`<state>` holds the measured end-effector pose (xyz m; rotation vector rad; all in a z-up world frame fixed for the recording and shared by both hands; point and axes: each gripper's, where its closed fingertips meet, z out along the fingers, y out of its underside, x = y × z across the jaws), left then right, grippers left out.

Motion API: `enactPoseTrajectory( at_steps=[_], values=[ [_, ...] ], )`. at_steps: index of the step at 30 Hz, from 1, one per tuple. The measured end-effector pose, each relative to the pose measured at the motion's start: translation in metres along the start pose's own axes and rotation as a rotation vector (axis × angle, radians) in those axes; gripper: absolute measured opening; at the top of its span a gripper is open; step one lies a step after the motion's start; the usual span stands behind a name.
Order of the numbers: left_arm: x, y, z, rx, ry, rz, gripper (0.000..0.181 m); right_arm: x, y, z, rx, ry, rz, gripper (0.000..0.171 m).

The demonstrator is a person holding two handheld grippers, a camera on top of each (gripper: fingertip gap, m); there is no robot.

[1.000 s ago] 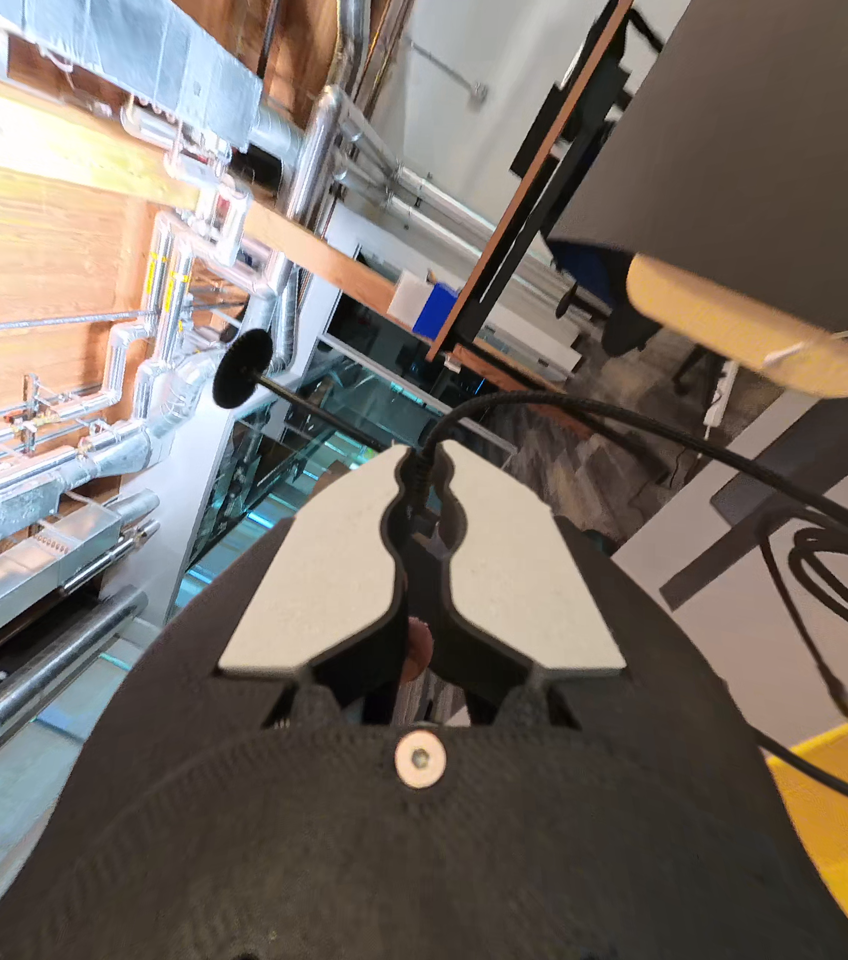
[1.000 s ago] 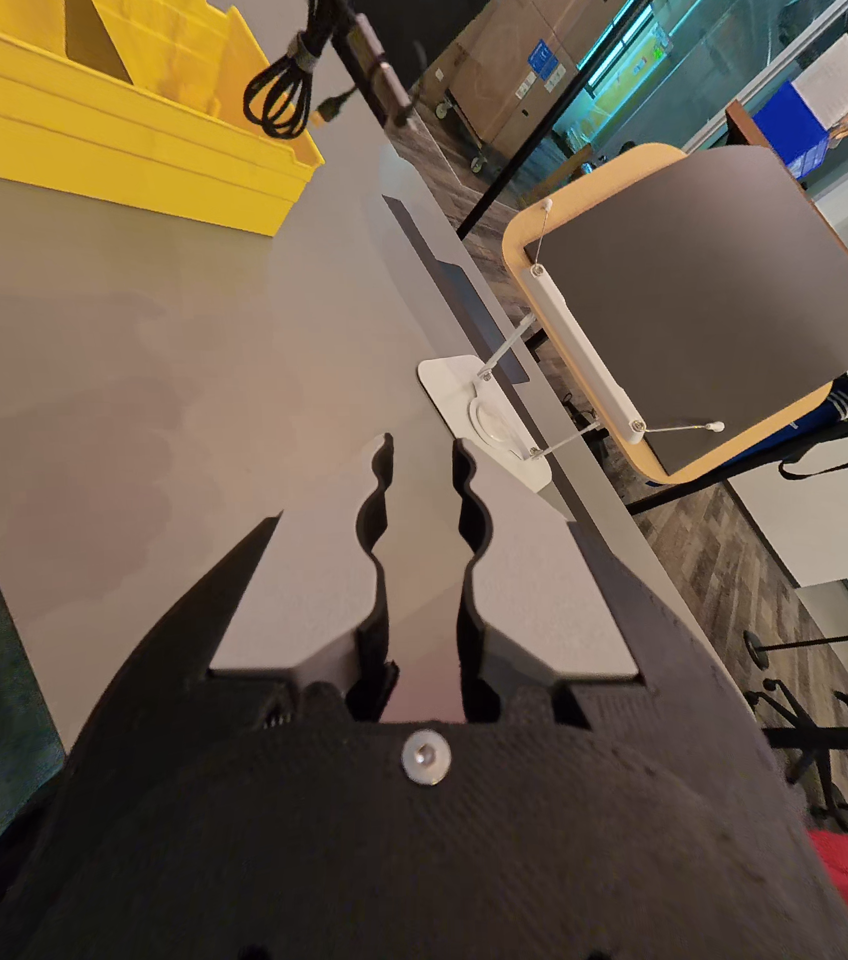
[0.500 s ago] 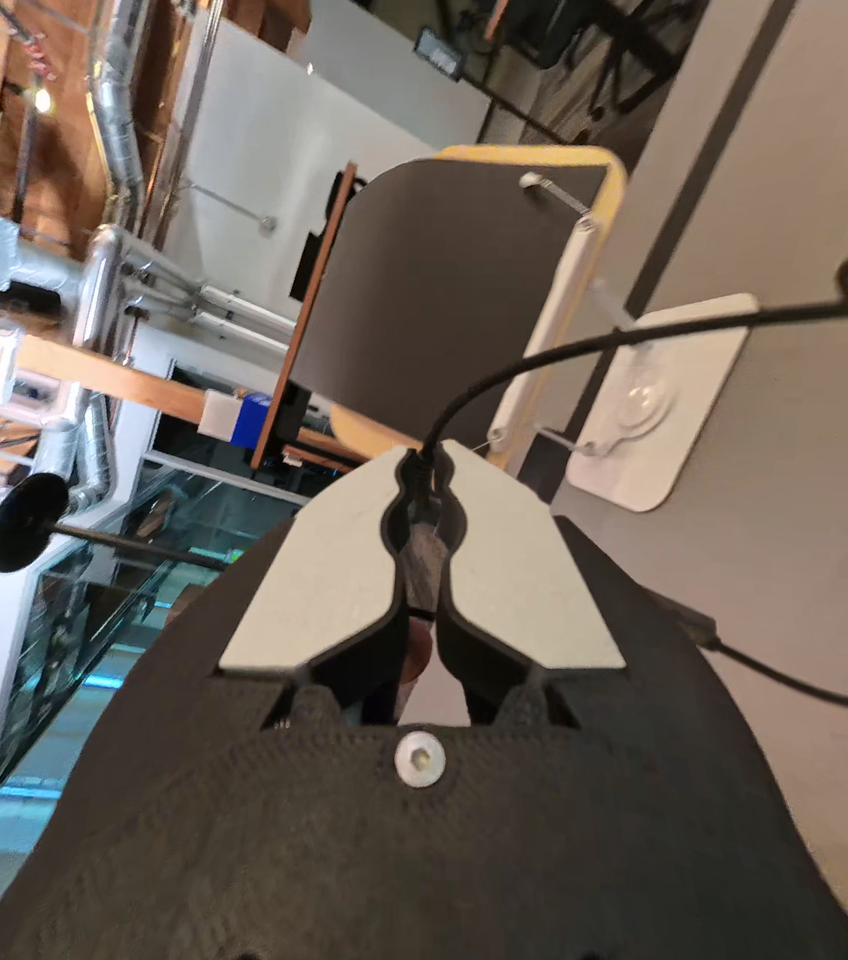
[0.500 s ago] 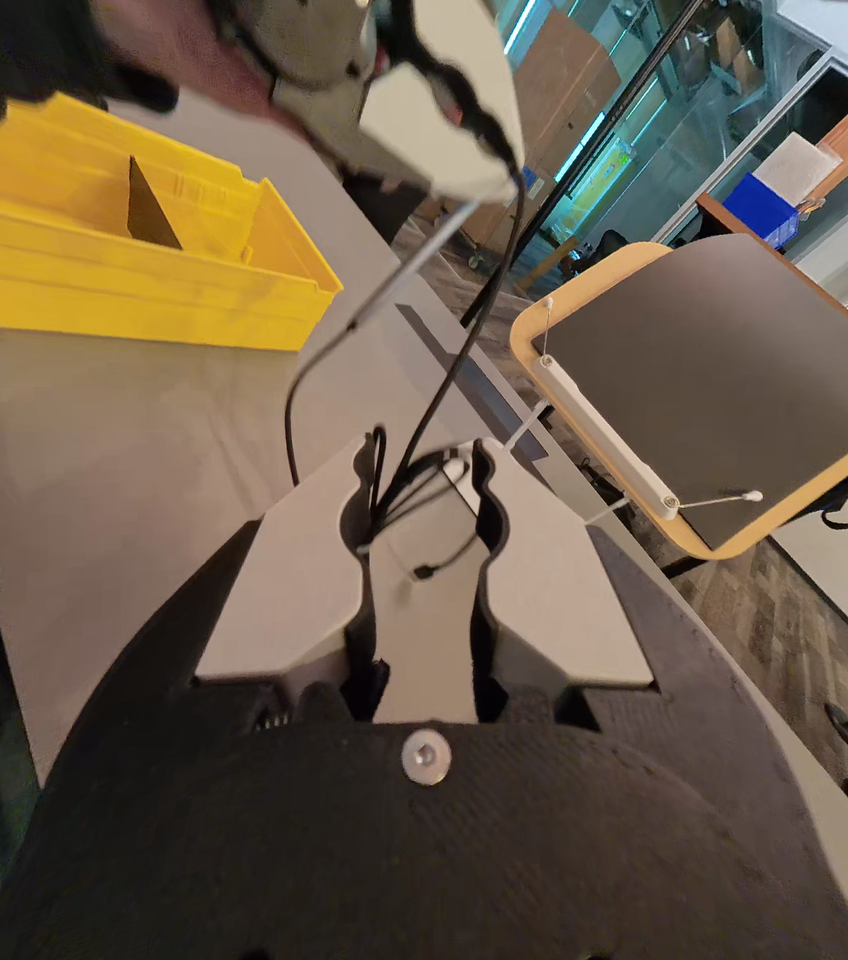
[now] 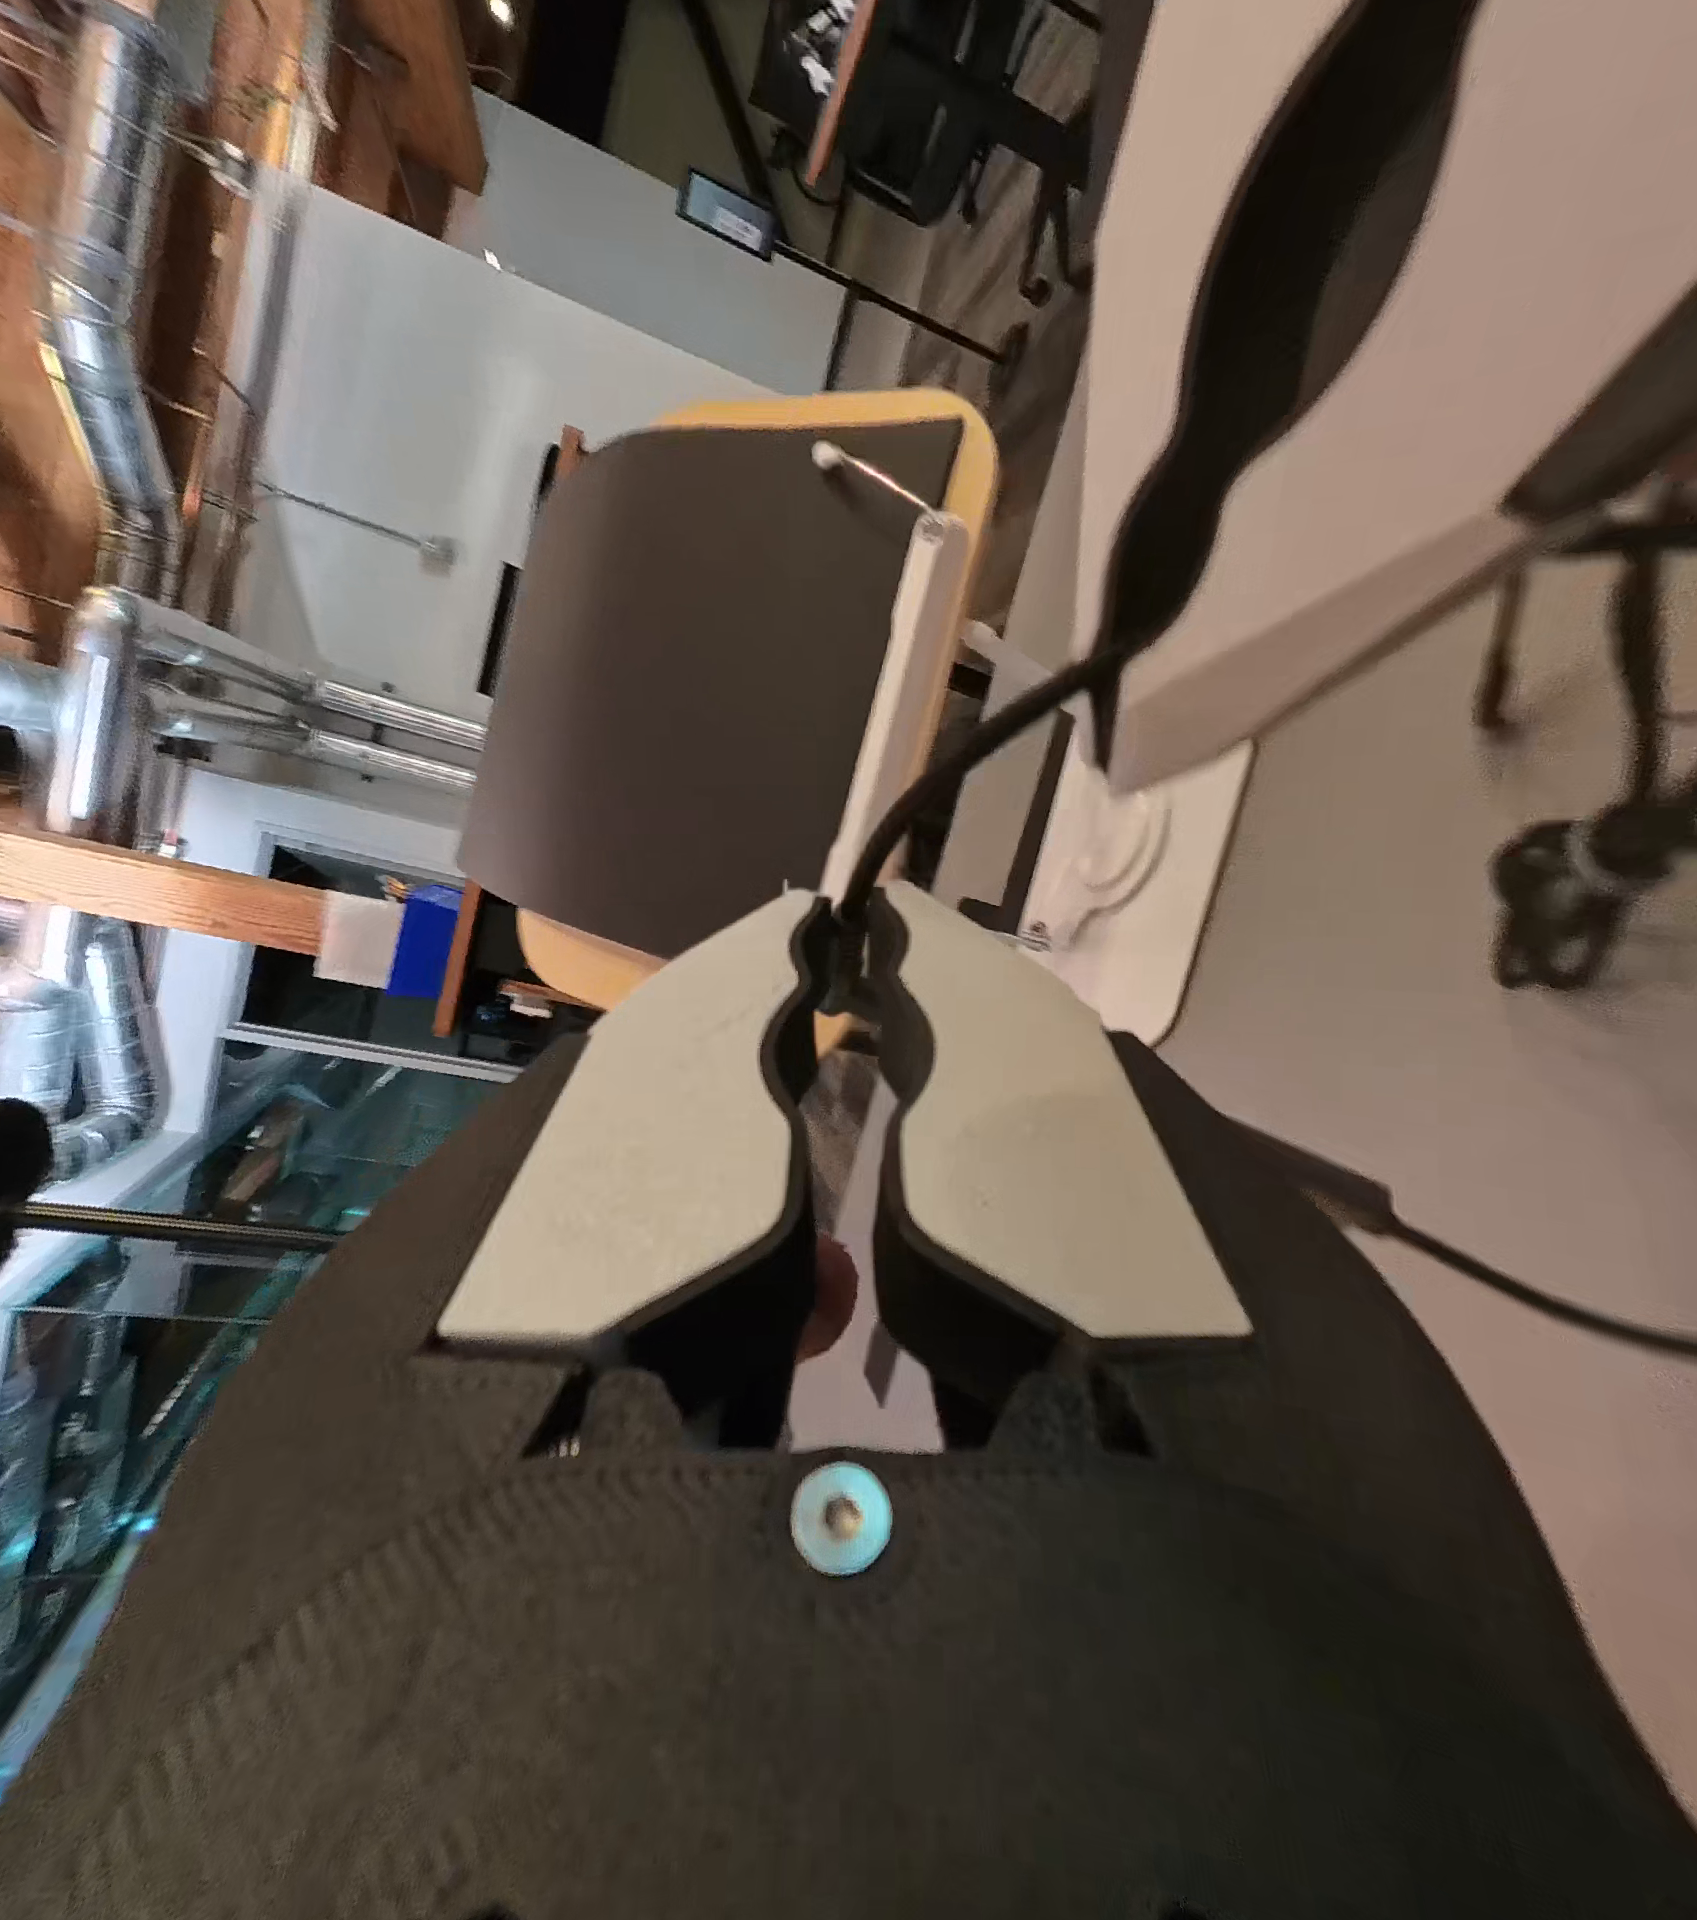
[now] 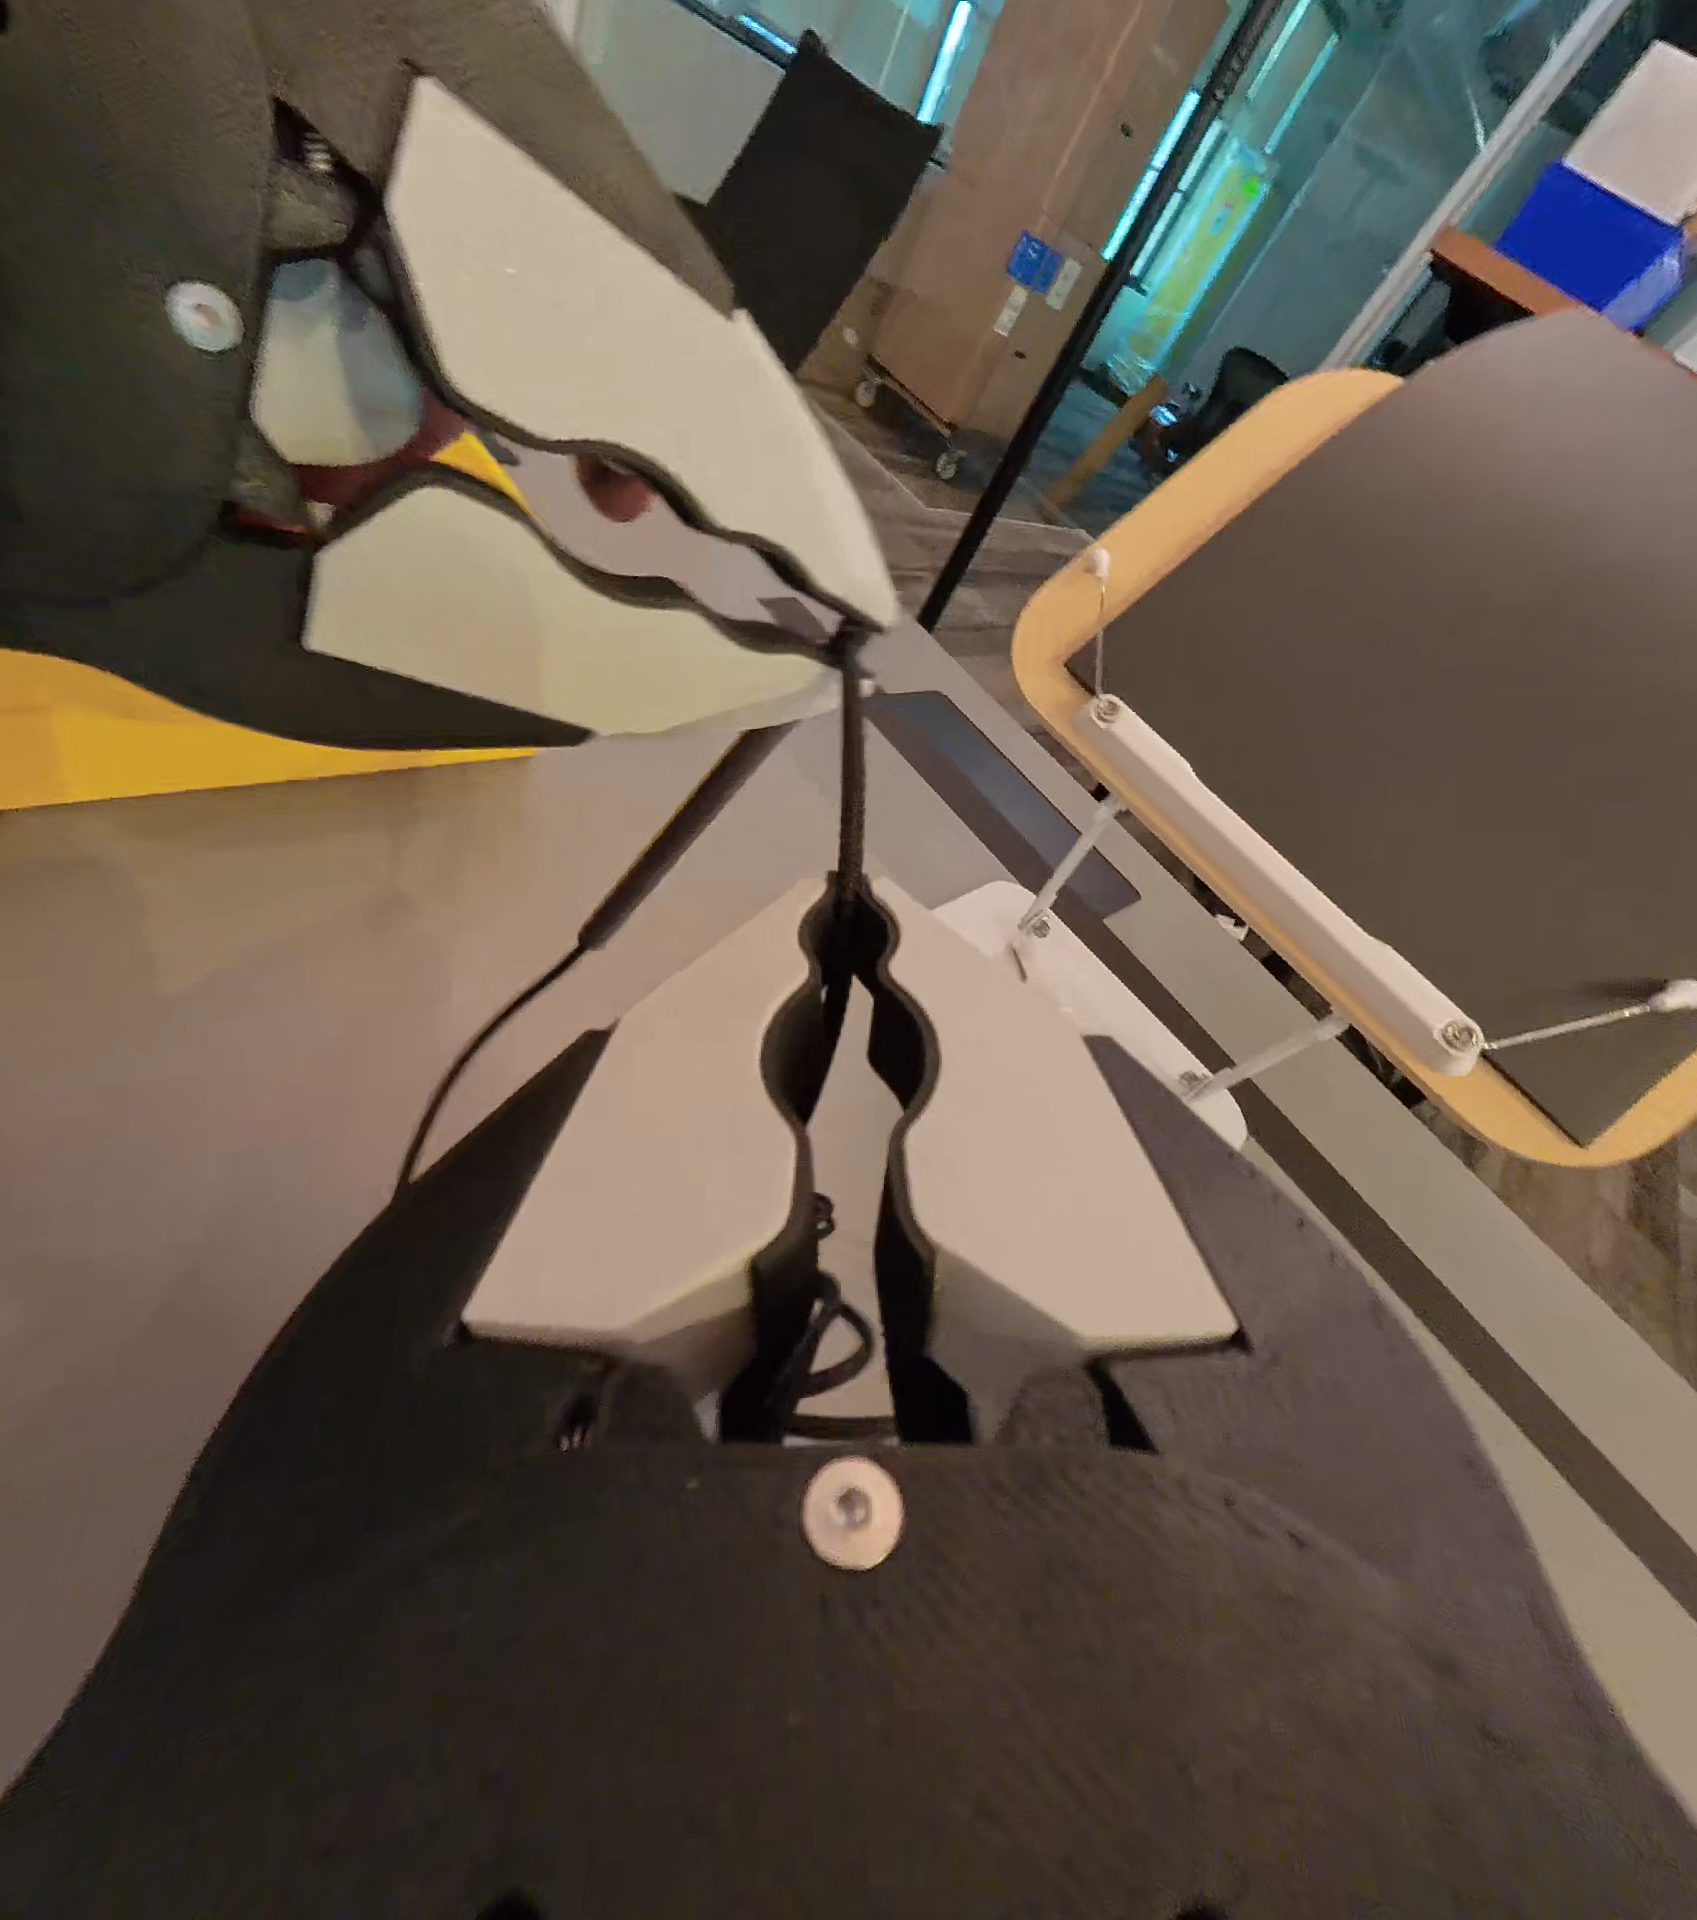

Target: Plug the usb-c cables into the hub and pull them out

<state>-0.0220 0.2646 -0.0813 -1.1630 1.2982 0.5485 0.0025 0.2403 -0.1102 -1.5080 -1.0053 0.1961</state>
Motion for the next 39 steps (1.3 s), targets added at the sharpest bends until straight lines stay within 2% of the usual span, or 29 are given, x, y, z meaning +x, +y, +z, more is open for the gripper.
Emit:
enactPoseTrajectory(
  at_steps=[1, 2, 5, 10, 14, 17, 18, 20, 23, 25, 28, 34, 39],
  values=[
    [0.004, 0.004, 0.002, -0.009, 0.016, -0.015, 0.007, 0.004, 0.003, 0.002, 0.004, 0.010, 0.022, 0.000],
    [0.005, 0.009, 0.003, -0.021, 0.009, -0.032, 0.009, 0.006, 0.006, 0.004, 0.013, 0.004, 0.058, 0.000],
    [0.016, 0.028, 0.008, -0.099, 0.038, -0.080, 0.042, 0.014, 0.018, 0.007, 0.025, 0.002, 0.163, 0.000],
    [0.040, 0.039, 0.008, -0.116, 0.147, -0.279, 0.063, 0.014, 0.022, 0.002, 0.090, -0.028, 0.256, 0.000],
    [0.058, 0.031, 0.015, -0.062, 0.269, -0.513, 0.073, 0.004, 0.016, -0.002, 0.145, -0.070, 0.279, 0.000],
    [0.058, 0.027, 0.021, -0.008, 0.298, -0.627, 0.066, -0.003, 0.012, -0.006, 0.177, -0.097, 0.291, 0.000],
    [0.055, 0.023, 0.021, 0.033, 0.302, -0.670, 0.058, -0.004, 0.011, -0.008, 0.192, -0.106, 0.302, 0.000],
    [0.050, 0.021, 0.021, 0.071, 0.306, -0.720, 0.031, -0.006, 0.010, -0.012, 0.204, -0.120, 0.314, 0.000],
    [0.051, 0.021, 0.019, 0.065, 0.336, -0.746, 0.025, -0.005, 0.016, -0.015, 0.194, -0.124, 0.311, 0.000],
    [0.051, 0.023, 0.018, 0.045, 0.337, -0.673, 0.024, -0.006, 0.022, -0.016, 0.170, -0.137, 0.308, 0.000],
    [0.050, 0.028, 0.016, -0.021, 0.313, -0.498, 0.023, -0.007, 0.020, -0.022, 0.171, -0.149, 0.268, 0.016],
    [0.052, 0.020, 0.012, -0.074, 0.299, -0.168, 0.020, -0.008, -0.013, -0.035, 0.235, -0.172, 0.121, 0.026],
    [0.058, 0.005, 0.004, -0.043, 0.335, -0.006, 0.020, -0.018, -0.013, -0.028, 0.194, -0.173, -0.154, 0.036]
  ],
)
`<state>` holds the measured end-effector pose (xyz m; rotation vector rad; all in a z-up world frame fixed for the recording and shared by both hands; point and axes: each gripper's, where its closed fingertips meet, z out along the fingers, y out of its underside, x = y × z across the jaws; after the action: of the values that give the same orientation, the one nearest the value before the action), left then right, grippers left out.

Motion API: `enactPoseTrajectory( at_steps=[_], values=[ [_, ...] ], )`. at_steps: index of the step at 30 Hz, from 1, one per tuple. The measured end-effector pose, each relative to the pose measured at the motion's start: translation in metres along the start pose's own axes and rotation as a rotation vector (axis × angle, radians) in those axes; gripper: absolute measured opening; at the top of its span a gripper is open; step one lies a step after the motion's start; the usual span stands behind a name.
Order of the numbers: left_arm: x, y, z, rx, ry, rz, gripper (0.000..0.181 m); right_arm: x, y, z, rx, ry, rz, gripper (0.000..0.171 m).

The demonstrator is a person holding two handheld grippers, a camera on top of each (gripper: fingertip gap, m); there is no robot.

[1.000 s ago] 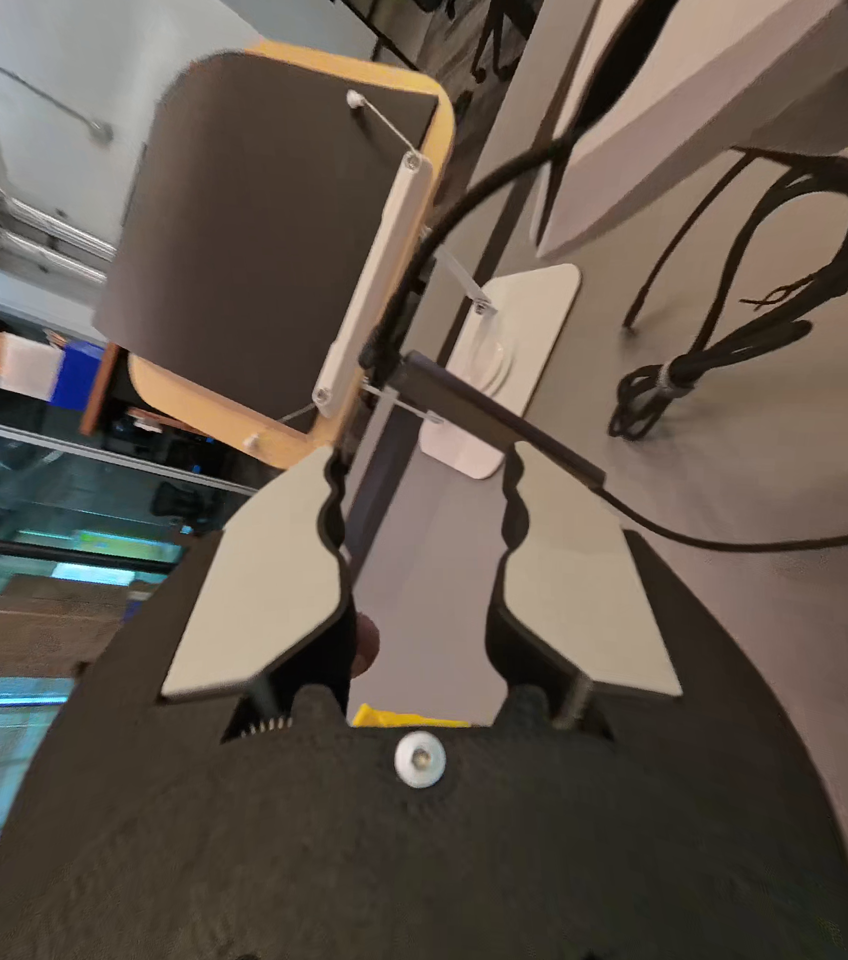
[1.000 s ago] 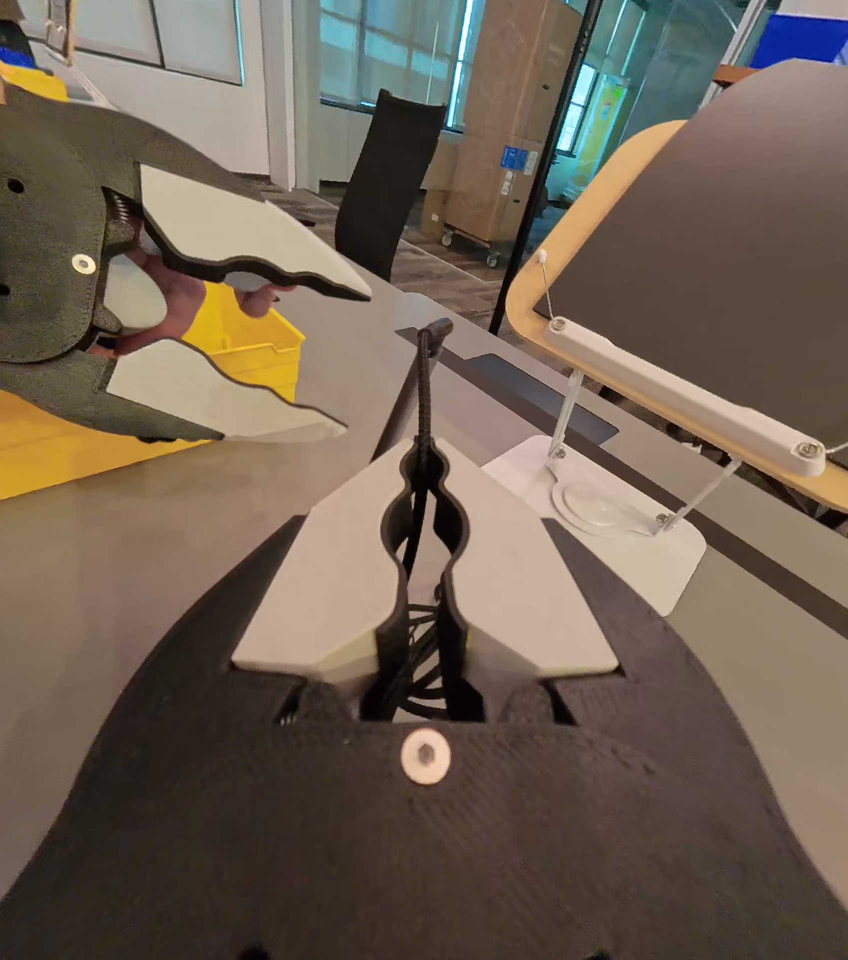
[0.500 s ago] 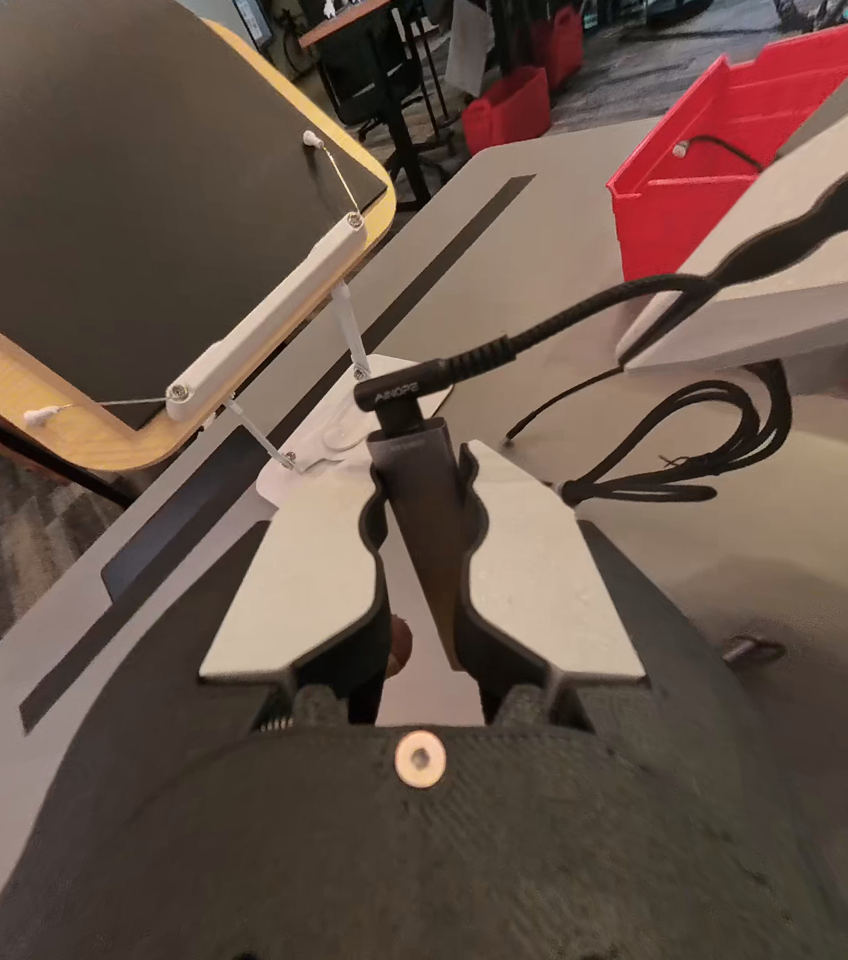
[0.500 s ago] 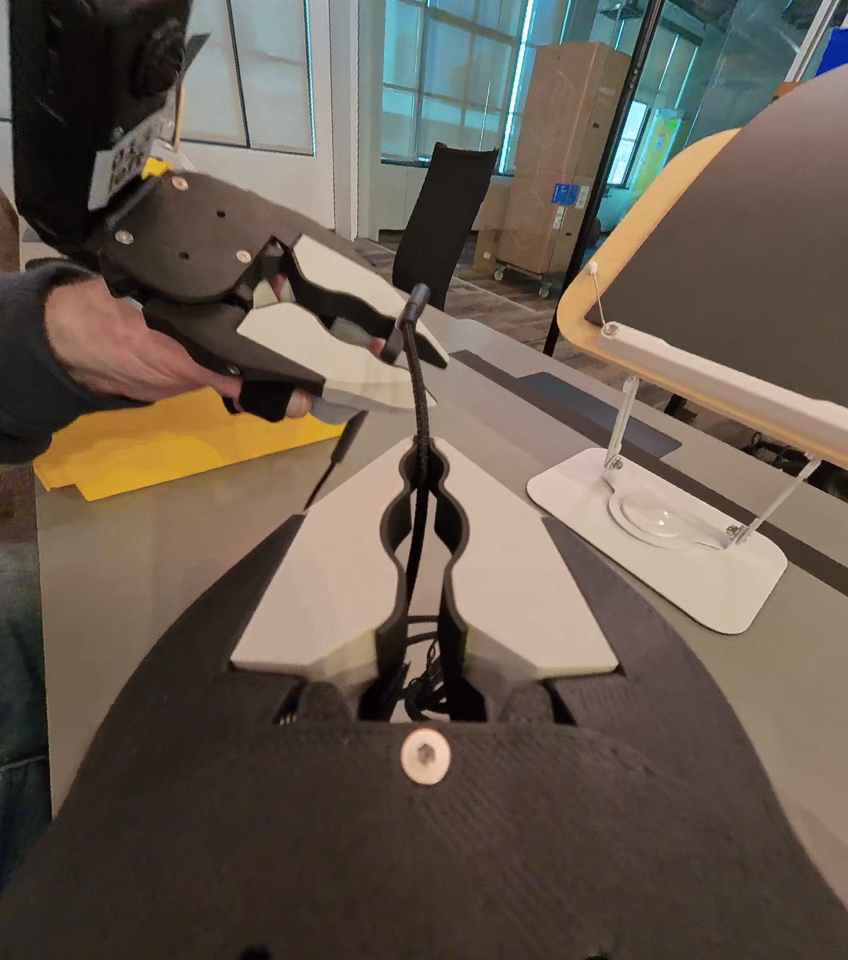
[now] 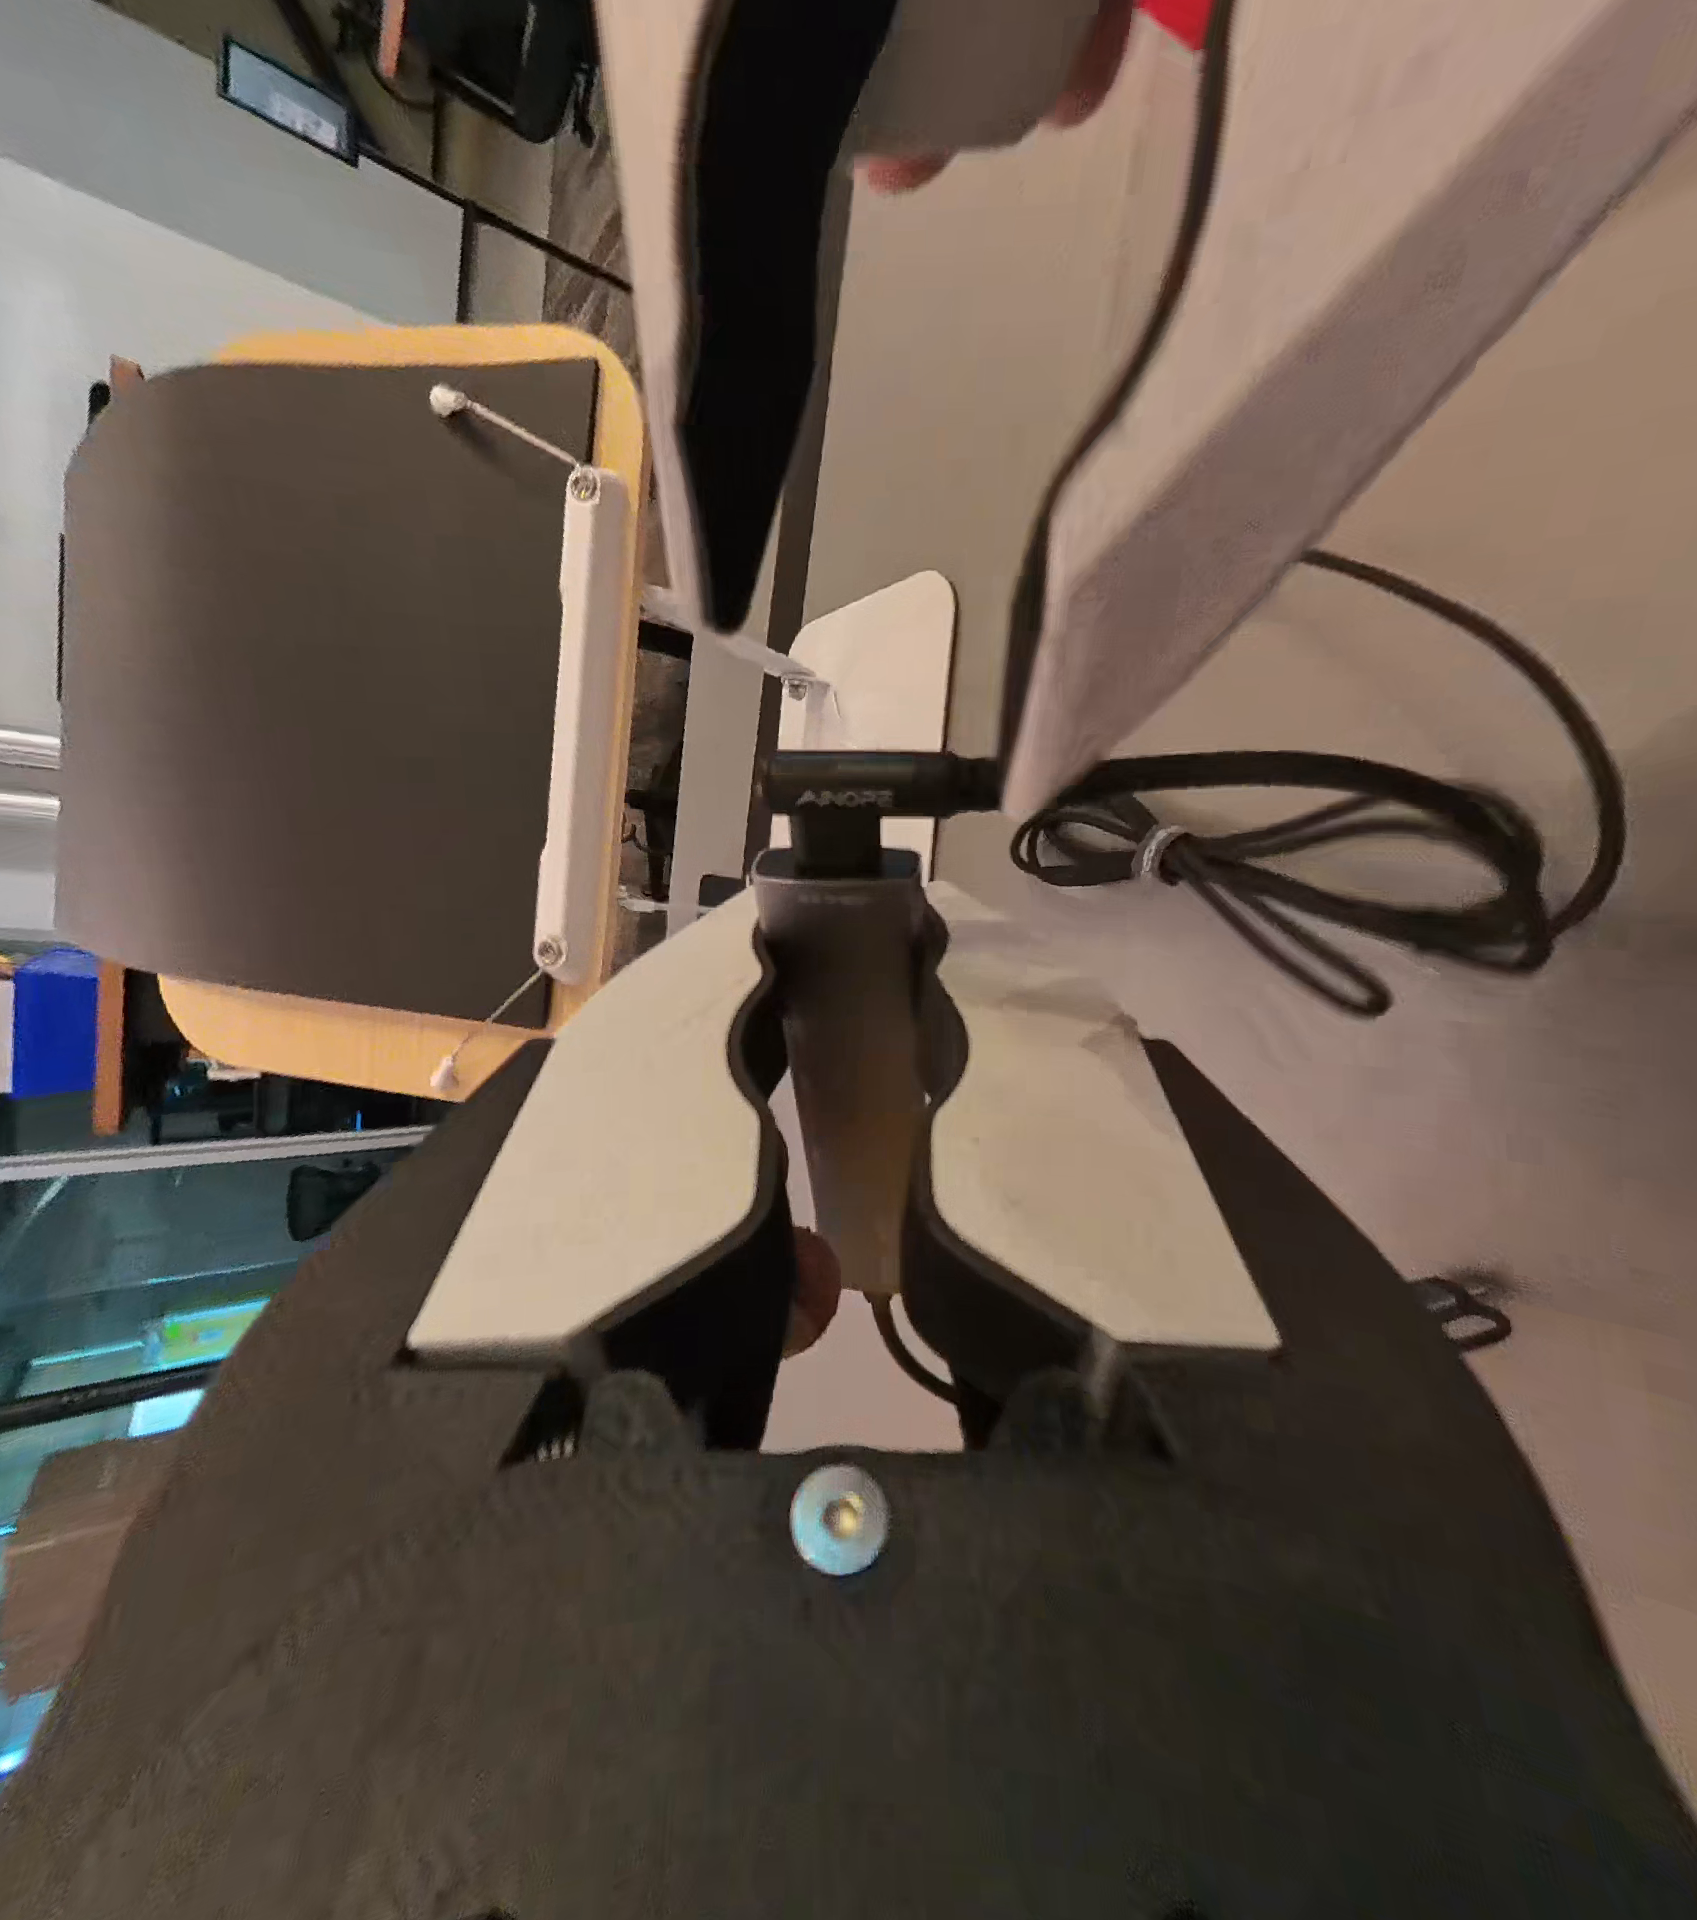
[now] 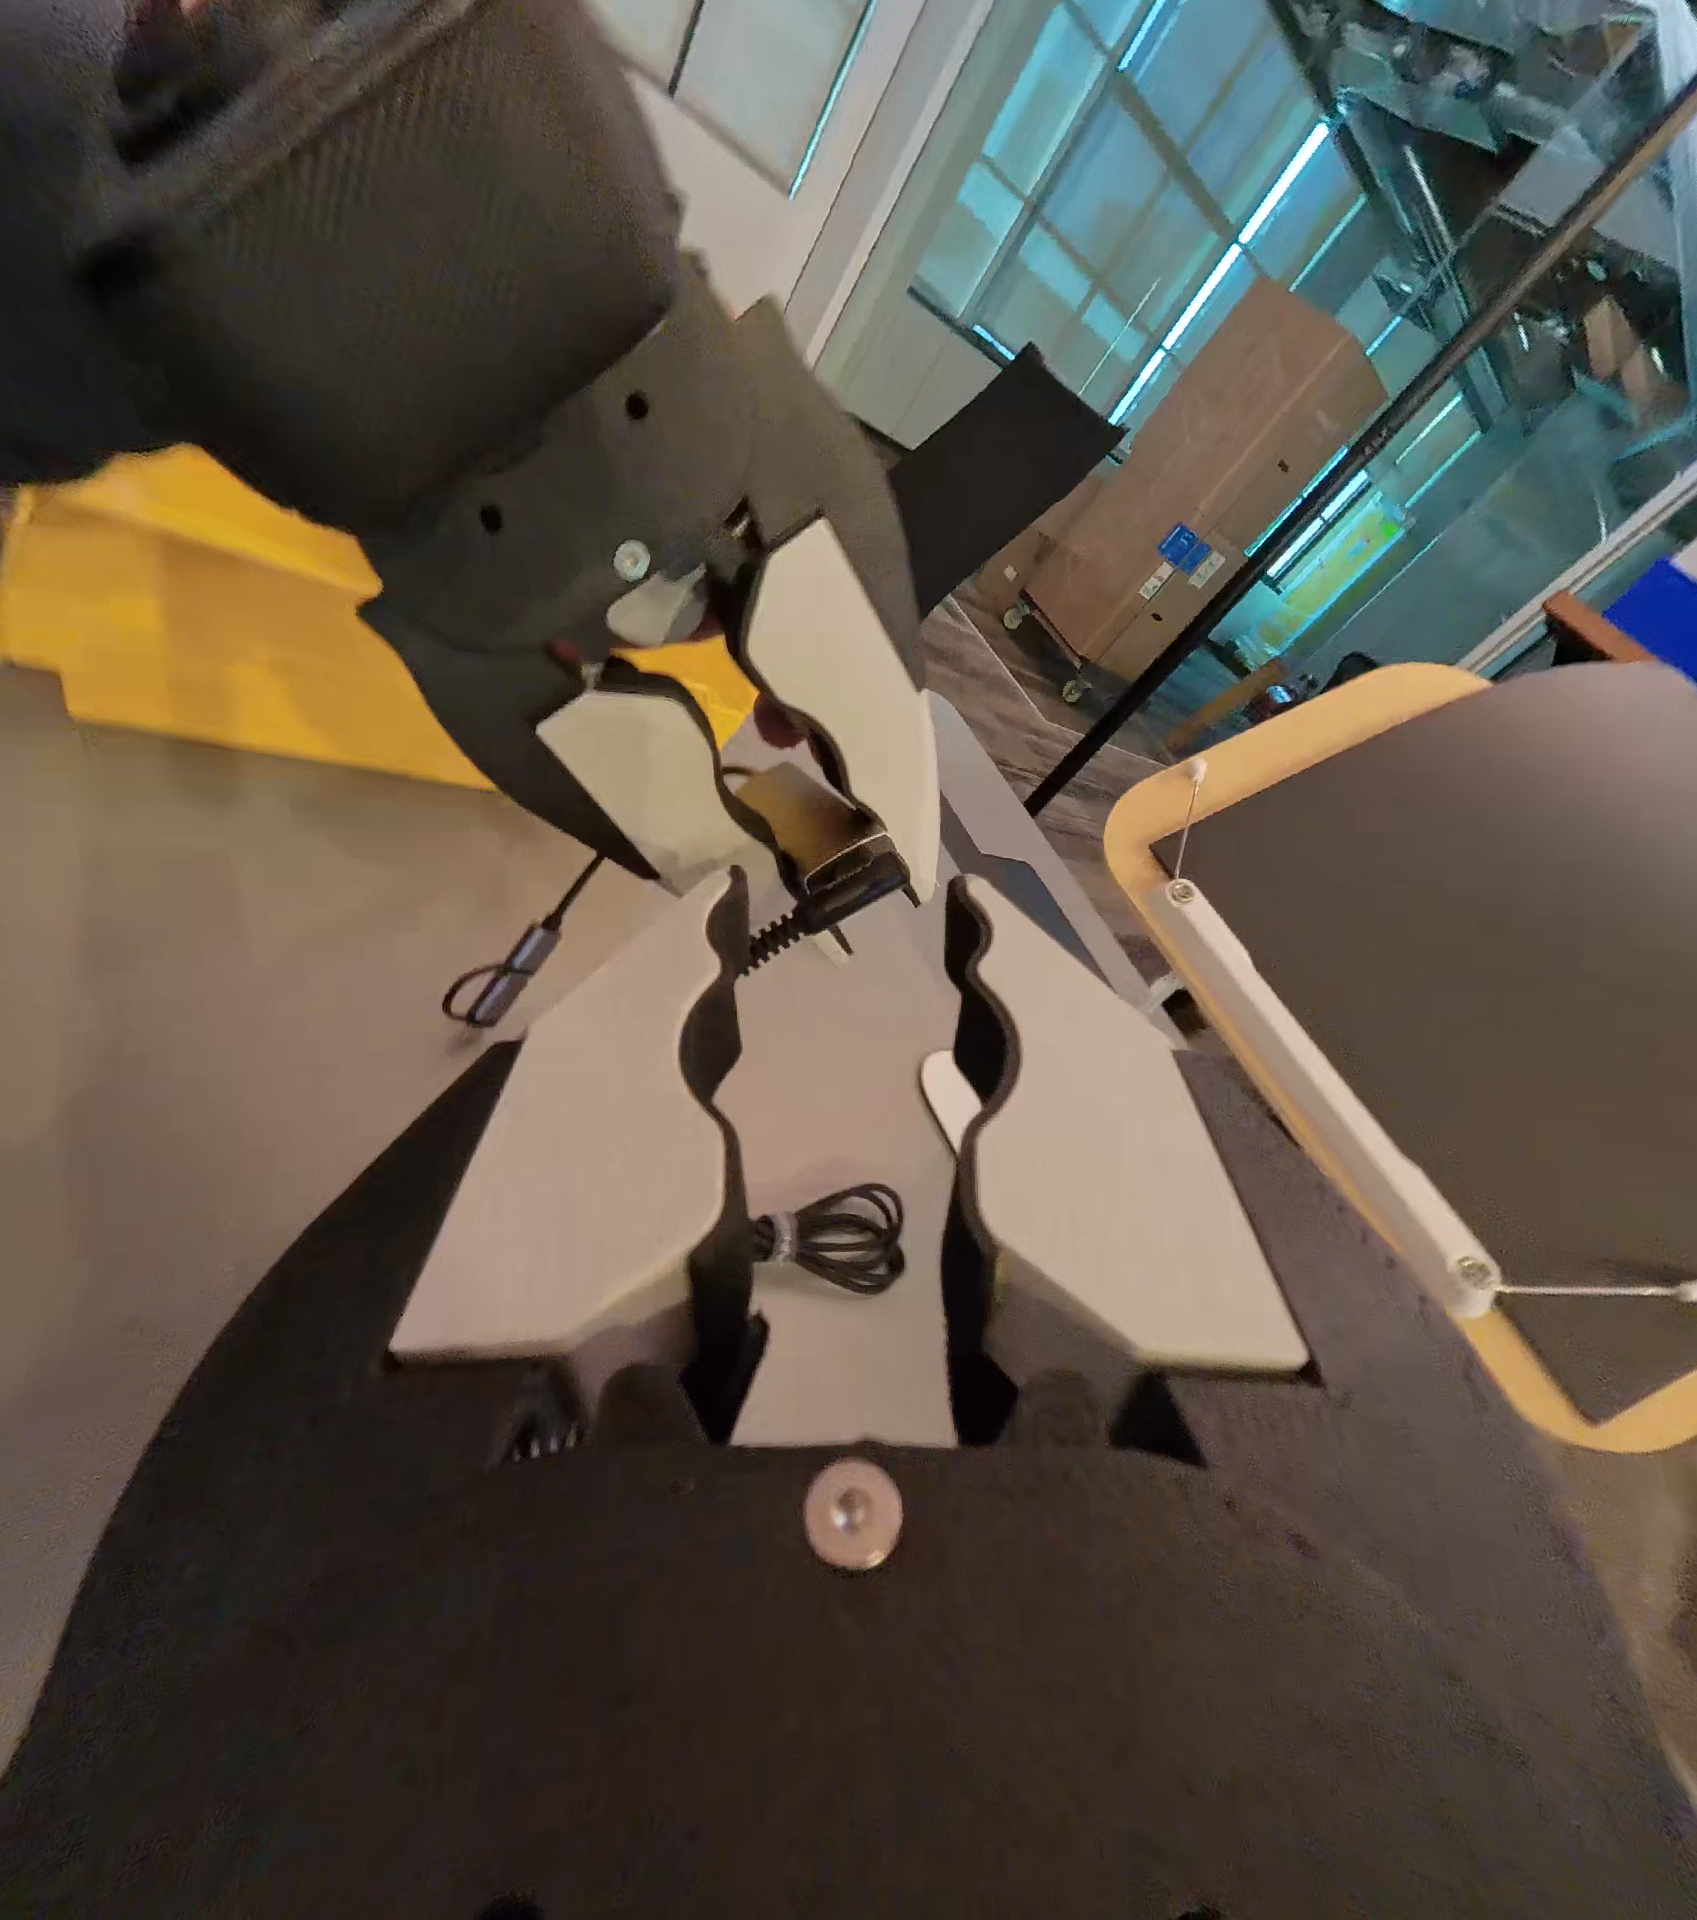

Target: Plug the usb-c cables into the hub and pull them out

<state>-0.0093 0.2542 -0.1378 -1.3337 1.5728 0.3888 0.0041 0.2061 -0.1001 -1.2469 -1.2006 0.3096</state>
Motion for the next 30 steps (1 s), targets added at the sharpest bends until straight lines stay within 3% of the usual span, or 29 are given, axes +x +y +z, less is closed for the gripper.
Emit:
enactPoseTrajectory(
  at_steps=[4, 11, 14, 16, 26, 30],
  values=[
    [0.005, -0.004, -0.005, -0.008, 0.025, 0.098, 0.020, -0.008, 0.007, 0.007, -0.063, -0.005, -0.151, 0.044],
    [0.016, -0.001, -0.009, -0.058, 0.091, 0.259, 0.020, -0.024, 0.020, 0.012, -0.159, -0.001, -0.437, 0.034],
    [0.019, -0.001, -0.011, -0.063, 0.104, 0.298, 0.020, -0.027, 0.021, 0.012, -0.165, -0.011, -0.432, 0.033],
    [0.021, -0.001, -0.011, -0.057, 0.116, 0.308, 0.020, -0.024, 0.018, 0.010, -0.143, 0.005, -0.397, 0.017],
    [0.026, 0.005, -0.010, -0.138, 0.140, 0.318, 0.020, -0.027, 0.024, 0.012, -0.181, 0.035, -0.357, 0.017],
    [0.025, 0.005, -0.011, -0.157, 0.136, 0.310, 0.020, -0.023, 0.022, 0.011, -0.208, 0.092, -0.370, 0.026]
  ],
)
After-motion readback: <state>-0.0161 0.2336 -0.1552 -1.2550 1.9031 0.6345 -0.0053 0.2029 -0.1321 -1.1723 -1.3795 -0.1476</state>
